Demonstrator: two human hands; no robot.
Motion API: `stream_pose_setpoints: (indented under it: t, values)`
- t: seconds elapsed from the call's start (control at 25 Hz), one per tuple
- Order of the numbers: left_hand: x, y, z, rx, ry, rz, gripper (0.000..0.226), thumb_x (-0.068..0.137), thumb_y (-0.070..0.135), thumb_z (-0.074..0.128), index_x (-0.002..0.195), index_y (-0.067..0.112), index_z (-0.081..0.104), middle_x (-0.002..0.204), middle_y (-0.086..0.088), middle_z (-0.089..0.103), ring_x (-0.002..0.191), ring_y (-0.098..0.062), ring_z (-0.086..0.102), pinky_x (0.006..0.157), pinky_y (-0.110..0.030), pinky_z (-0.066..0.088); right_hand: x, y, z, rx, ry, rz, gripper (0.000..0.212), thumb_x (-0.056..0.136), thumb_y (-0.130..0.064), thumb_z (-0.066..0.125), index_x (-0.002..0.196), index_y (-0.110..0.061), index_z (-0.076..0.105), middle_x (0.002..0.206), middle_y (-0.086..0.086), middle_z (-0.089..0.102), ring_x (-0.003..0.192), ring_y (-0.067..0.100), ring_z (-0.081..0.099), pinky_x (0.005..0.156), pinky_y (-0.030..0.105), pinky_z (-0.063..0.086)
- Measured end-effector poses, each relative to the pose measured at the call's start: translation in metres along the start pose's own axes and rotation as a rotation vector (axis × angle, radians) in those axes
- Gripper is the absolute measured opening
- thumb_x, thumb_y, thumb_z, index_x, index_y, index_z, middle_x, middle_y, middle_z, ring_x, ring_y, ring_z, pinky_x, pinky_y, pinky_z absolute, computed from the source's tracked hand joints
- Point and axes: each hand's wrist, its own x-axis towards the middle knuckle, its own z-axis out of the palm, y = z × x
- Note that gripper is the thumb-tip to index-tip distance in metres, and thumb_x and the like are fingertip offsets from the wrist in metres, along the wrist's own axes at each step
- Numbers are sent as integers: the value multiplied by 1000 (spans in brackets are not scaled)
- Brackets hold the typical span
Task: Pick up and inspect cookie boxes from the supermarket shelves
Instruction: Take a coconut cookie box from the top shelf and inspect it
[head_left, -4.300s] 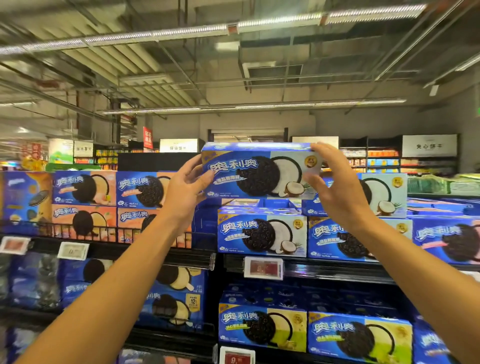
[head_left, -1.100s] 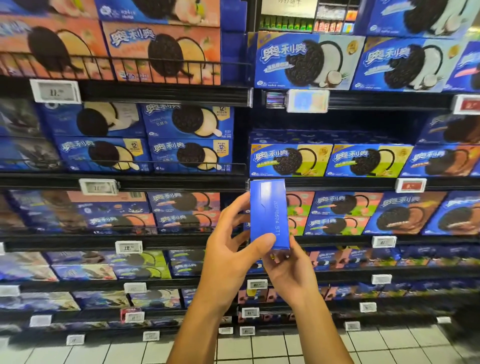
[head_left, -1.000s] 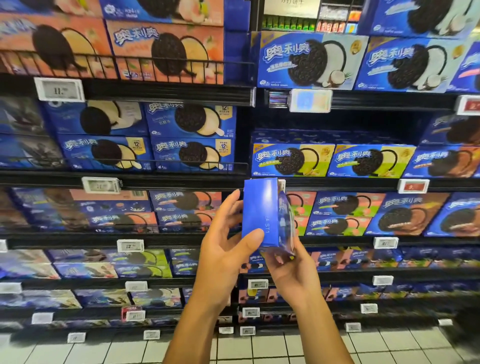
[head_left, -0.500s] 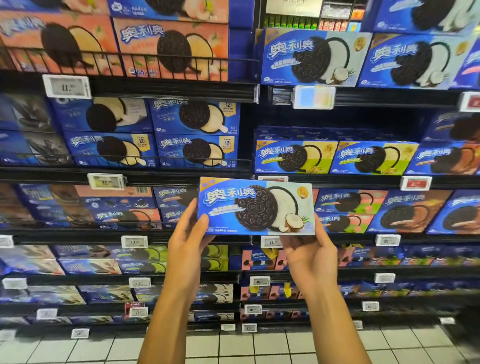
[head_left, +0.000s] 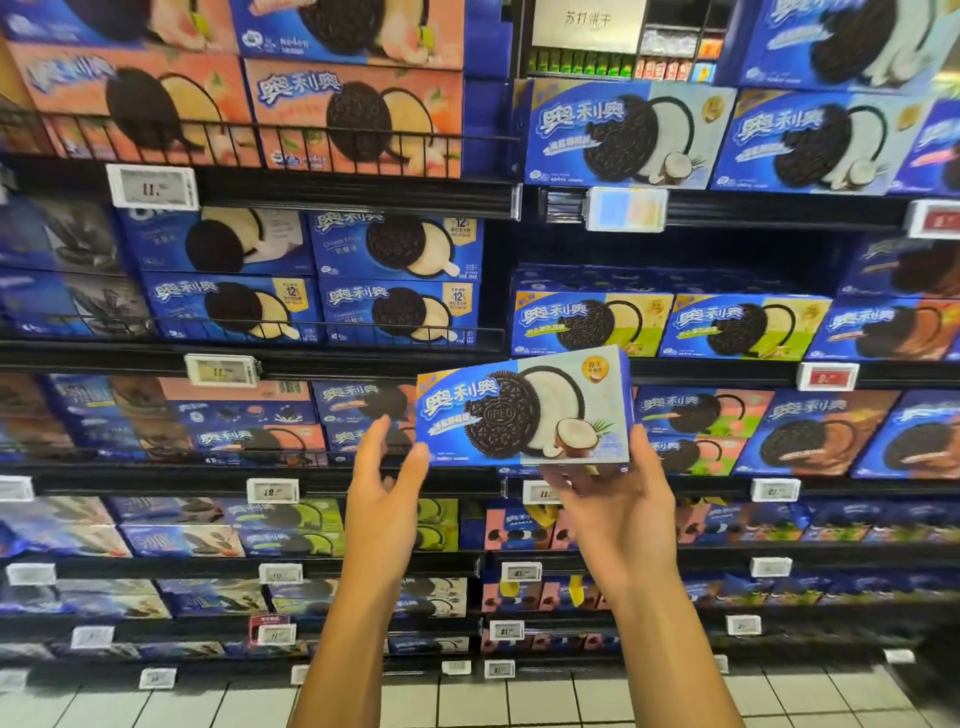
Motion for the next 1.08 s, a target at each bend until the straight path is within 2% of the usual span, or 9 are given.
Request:
stream_pose_setpoints:
  t: [0.08, 0.16, 0.24, 0.44, 0.64, 0.76, 0.84, 0.92, 1.08]
  values:
    - [-4, 9, 13, -31, -132, 18, 41, 86, 55, 64, 124, 59, 50, 119, 44, 55, 108, 22, 51, 90, -15, 39, -7, 5, 13, -196, 17, -154, 49, 85, -41, 69, 128, -18, 64, 124, 9, 70, 112, 26, 64, 92, 42, 56]
    - [-5, 13, 28, -74, -281, 6, 80, 70, 77, 63, 141, 45, 44, 137, 32, 51, 125, 15, 45, 107, -26, 38, -17, 13, 25, -391, -15, -317, 42, 84, -42, 70, 124, -31, 65, 117, -1, 72, 111, 18, 67, 83, 30, 58]
    - [-3, 17, 38, -117, -366, -13, 94, 65, 85, 58, 145, 38, 43, 145, 20, 50, 134, 3, 44, 116, -39, 32, -25, 20, 35, -518, -102, -413, 37, 83, -43, 70, 120, -45, 66, 120, -10, 70, 115, 12, 66, 85, 23, 56]
    - [0, 18, 45, -229, -425, 76, 68, 81, 64, 64, 139, 31, 50, 134, 5, 62, 126, -18, 58, 105, -40, 45, -29, 28, 36, -723, -193, -435, 54, 86, -55, 56, 137, -38, 53, 139, -16, 59, 133, 7, 52, 107, 32, 47]
    - [7, 13, 47, -403, -289, 18, 60, 79, 55, 62, 130, 22, 59, 125, -6, 68, 114, -26, 65, 90, -36, 55, -24, 23, 25, -798, -231, -379, 52, 98, -57, 32, 144, -39, 48, 149, -19, 48, 140, 0, 40, 112, 19, 37]
    - [12, 5, 37, -729, -292, -65, 61, 87, 58, 50, 135, 21, 56, 133, -12, 63, 120, -32, 61, 95, -52, 51, -13, 14, 15, -850, -100, -366, 45, 100, -55, 31, 142, -47, 43, 156, -21, 37, 143, -9, 27, 115, 18, 28]
    - [19, 0, 29, -910, -340, -96, 58, 90, 58, 48, 135, 23, 58, 138, -14, 59, 122, -36, 58, 98, -62, 44, -4, 6, 9, -816, 17, -355, 38, 104, -50, 38, 142, -49, 41, 150, -26, 39, 136, -14, 33, 114, 27, 31]
    - [27, -3, 22, -1010, -436, -96, 59, 88, 59, 54, 135, 23, 58, 140, -14, 57, 123, -38, 57, 97, -64, 43, 3, -2, 5, -753, 81, -346, 41, 104, -45, 43, 145, -46, 38, 144, -29, 41, 126, -17, 40, 112, 31, 32]
    - [36, -12, 17, -1116, -623, -81, 65, 88, 59, 52, 143, 24, 49, 148, -15, 48, 131, -46, 46, 101, -70, 34, 7, -12, 5, -568, 43, -315, 44, 95, -52, 48, 138, -42, 46, 139, -12, 58, 123, 2, 58, 112, 40, 43]
